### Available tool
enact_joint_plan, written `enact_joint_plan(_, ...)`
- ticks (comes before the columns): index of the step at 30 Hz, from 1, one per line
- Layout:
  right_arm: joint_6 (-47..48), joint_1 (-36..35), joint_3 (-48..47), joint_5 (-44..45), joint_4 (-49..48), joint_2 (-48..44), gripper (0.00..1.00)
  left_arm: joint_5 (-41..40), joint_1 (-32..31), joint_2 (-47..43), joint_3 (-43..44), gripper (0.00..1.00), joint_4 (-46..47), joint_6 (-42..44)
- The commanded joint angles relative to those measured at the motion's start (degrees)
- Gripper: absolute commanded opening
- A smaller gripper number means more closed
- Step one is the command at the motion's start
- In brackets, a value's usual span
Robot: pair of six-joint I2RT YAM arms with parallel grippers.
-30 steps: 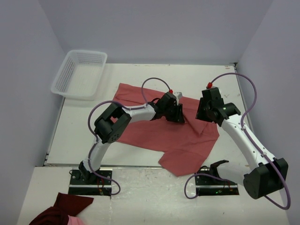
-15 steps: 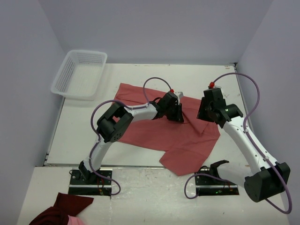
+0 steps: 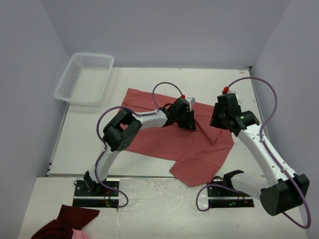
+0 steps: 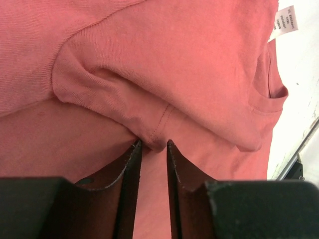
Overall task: Fold and stack the t-shirts
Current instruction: Fold the flattened tshirt in 1/3 of the way
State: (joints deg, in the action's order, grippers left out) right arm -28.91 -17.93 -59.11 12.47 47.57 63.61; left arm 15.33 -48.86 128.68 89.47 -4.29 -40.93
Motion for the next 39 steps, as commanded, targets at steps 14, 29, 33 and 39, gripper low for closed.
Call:
enact_joint_plan(14, 0.25, 0.27, -1.01, 0.71, -0.20, -0.51, 0.36, 1.45, -0.18, 2.71, 3.34, 0.16, -0.19, 0.67)
enact_joint_plan(29, 0.17, 0.36, -0.83, 0.98, -0.11, 0.19, 0.36, -0.74, -0.18, -5.89, -2.28, 0.00, -0.10, 2.17)
enact_joint_plan(33, 0.08, 0.36, -0.21, 1.07, -0.20, 0.63, 0.36, -1.36, -0.18, -7.74, -3.25, 0.00, 0.16, 2.69)
enact_joint_plan(39, 0.08, 0.36, -0.13, 1.41, -0.29, 0.55, 0.36, -1.09, -0.18, -9.59, -4.39, 0.00, 0.08, 2.87)
